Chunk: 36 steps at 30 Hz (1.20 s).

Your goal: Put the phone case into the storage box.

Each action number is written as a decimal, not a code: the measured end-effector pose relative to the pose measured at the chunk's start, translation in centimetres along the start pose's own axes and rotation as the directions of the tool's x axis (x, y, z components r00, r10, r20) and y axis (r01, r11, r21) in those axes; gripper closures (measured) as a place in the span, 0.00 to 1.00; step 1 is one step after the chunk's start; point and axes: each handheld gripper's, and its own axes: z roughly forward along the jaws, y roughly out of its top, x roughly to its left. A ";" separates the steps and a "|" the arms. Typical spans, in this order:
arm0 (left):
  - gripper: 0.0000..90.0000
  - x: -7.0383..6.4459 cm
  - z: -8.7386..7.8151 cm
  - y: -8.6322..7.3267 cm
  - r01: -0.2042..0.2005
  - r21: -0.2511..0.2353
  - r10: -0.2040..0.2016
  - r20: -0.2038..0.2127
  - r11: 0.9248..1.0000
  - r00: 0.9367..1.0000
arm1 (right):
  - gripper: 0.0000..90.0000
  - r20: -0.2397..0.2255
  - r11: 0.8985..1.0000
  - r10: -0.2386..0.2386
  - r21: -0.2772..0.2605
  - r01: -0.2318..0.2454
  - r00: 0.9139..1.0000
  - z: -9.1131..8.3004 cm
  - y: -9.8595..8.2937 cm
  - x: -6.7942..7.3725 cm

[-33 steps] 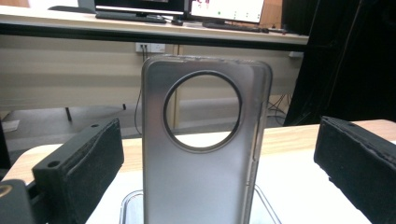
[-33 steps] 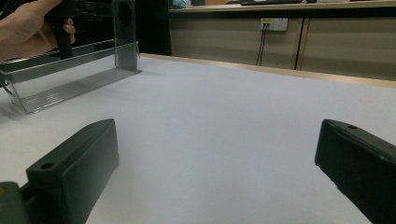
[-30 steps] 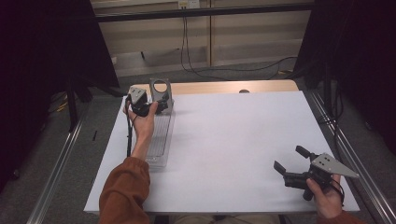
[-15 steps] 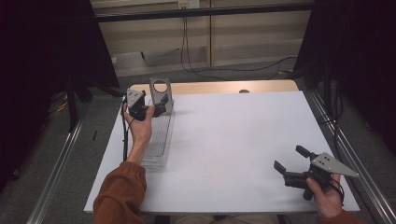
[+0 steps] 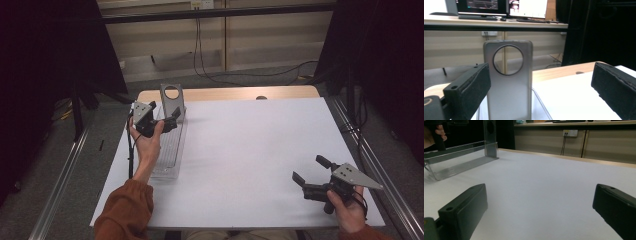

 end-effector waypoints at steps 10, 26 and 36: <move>0.03 -0.9 -2.0 0.2 -0.015 -0.002 0.015 0.040 1.000 0.999 | 0.00 0.011 1.000 0.008 -0.008 -0.008 1.000 0.0 0.1 0.1; 0.05 -1.5 -4.9 0.1 -0.022 -0.041 0.025 0.092 0.999 0.995 | 0.00 0.010 1.000 -0.001 -0.010 0.001 1.000 0.0 0.1 0.0; 0.03 -1.5 -7.2 -0.6 -0.022 -0.063 0.027 0.080 0.998 0.996 | 0.00 0.018 1.000 0.007 -0.012 -0.007 1.000 0.0 0.2 0.0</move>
